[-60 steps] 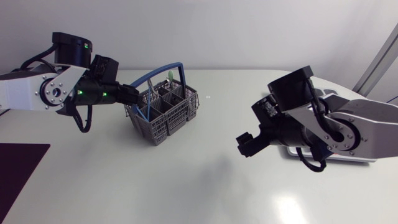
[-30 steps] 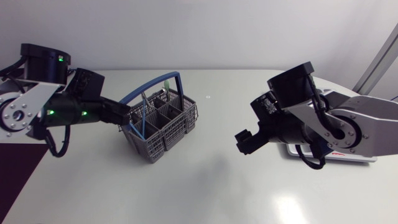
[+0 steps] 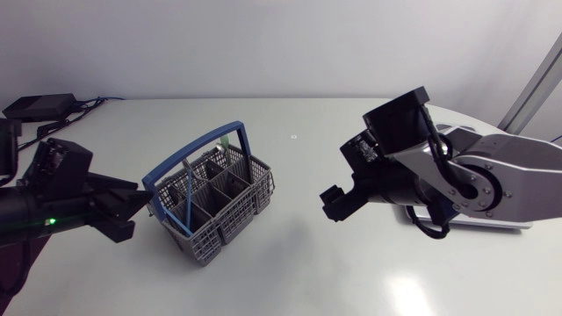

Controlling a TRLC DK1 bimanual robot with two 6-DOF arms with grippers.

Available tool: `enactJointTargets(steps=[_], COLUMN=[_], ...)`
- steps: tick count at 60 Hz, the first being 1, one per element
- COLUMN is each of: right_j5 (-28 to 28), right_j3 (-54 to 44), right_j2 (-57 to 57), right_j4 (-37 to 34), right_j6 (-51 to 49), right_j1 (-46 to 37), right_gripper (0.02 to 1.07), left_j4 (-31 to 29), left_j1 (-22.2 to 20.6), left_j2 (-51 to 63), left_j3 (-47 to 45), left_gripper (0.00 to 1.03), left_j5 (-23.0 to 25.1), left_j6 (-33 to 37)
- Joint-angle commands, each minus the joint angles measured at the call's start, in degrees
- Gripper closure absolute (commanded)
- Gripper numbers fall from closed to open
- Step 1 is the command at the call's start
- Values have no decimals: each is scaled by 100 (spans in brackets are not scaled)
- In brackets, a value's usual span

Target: Unload the cutlery basket into the drawer organizer.

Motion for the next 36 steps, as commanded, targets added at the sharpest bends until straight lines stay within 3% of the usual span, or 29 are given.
enactJointTargets(steps=[1, 6, 10, 12, 17, 24, 29, 30, 36], right_j5=[6, -29, -179, -196, -337, -820, -864, -926, -1330], right_j3=[232, 373, 557, 663, 865, 1084, 1269, 1304, 1506], right_j2=[223, 346, 504, 601, 786, 1120, 1401, 1498, 1788], right_j4=[-16, -8, -16, -8, 1, 230, 353, 493, 713], right_j6=[-24, -33, -15, -15, -15, -7, 2, -7, 29], right_j1=[43, 43, 34, 34, 8, -142, -168, -203, -370], right_gripper=[7, 7, 7, 7, 9, 21, 35, 45, 77], left_j4=[-228, -412, -562, -562, -465, -307, -307, -307, -298], left_j1=[400, 997, 1191, 1446, 1692, 1911, 1929, 1929, 1938], left_j2=[-378, -686, -668, -572, -396, 175, 571, 694, 966], left_j3=[223, 275, 267, 117, -94, -217, -296, -322, -357], left_gripper=[43, 44, 48, 58, 67, 80, 86, 89, 97], left_j5=[276, 584, 742, 900, 1076, 1147, 1173, 1173, 1173], left_j6=[302, 574, 697, 829, 970, 1075, 1277, 1348, 1506])
